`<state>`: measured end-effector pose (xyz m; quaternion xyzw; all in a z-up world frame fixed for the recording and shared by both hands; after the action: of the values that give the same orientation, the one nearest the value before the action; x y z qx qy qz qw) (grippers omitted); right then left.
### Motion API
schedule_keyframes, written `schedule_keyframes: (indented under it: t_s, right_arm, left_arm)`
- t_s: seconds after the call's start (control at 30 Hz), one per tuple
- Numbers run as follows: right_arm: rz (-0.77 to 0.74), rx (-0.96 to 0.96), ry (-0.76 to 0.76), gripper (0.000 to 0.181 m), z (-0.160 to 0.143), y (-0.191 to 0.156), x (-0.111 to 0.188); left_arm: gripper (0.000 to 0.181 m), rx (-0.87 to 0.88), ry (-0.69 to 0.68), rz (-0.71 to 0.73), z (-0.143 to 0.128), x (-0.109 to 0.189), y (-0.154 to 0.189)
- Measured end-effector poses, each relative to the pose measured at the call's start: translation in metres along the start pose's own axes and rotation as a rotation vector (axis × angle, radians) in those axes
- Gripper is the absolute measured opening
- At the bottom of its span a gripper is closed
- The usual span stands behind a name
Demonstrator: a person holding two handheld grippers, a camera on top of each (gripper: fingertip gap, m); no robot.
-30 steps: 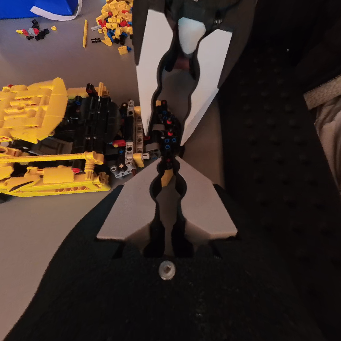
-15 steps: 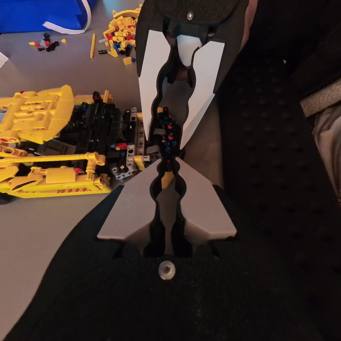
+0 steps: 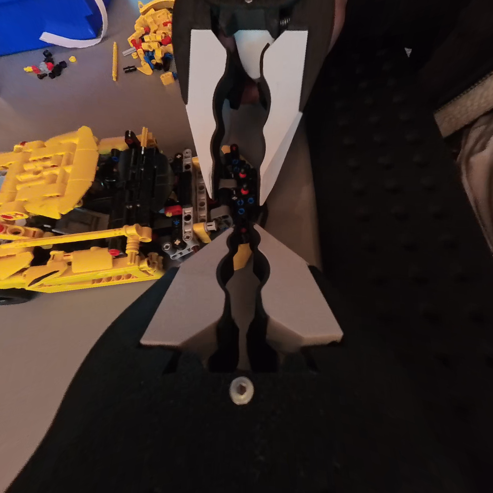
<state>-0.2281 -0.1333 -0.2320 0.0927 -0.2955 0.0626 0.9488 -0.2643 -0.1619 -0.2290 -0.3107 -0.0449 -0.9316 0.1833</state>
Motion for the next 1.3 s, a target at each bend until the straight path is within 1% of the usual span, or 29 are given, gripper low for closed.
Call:
schedule_keyframes:
  t_s: [0.13,0.23,0.4,0.6,0.77,0.83,0.93,1.07,1.3]
  right_arm:
    - [-0.001,-0.018,-0.002,0.033,0.000,0.001,0.000]
    - [-0.007,-0.017,-0.003,0.032,0.000,0.001,0.000]
    - [-0.007,-0.021,-0.006,0.032,0.000,0.001,0.000]
    - [-0.002,-0.030,-0.008,0.032,-0.001,0.002,0.001]
    - [0.002,-0.033,-0.008,0.032,-0.002,0.003,0.002]
    - [0.015,-0.043,0.000,0.032,-0.002,0.002,0.002]
    - [0.023,-0.051,0.003,0.032,-0.002,0.001,0.003]
    - [0.035,-0.074,0.006,0.032,-0.002,0.002,0.004]
    - [0.042,-0.094,0.011,0.033,-0.001,0.003,0.004]
  left_arm:
    - [0.006,0.084,0.020,-0.026,0.001,-0.002,-0.001]
    - [0.007,0.096,0.039,-0.023,0.004,-0.004,-0.002]
    - [0.007,0.078,0.042,-0.005,0.006,-0.006,-0.003]
    - [0.007,-0.050,-0.013,0.108,0.007,-0.010,-0.002]
    - [0.006,0.013,-0.052,0.119,0.009,-0.011,-0.003]
    - [0.004,0.039,-0.026,0.107,0.011,-0.010,-0.002]
    - [0.004,0.113,0.044,0.046,0.012,-0.008,-0.002]
    - [0.003,0.150,0.082,0.023,0.014,-0.007,-0.003]
    - [0.003,0.149,0.098,0.023,0.015,-0.006,-0.004]
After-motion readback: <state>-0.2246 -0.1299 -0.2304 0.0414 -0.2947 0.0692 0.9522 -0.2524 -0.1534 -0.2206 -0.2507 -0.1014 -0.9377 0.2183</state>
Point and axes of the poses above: each gripper's, where its closed fingertips meet, x back along the fingers, z out of its top, y = z × x across the jaws, the point moved 2 cm from there along x, back along the fingers, and after that the axes turned 9 degrees about -z, right-handed, at the moved point
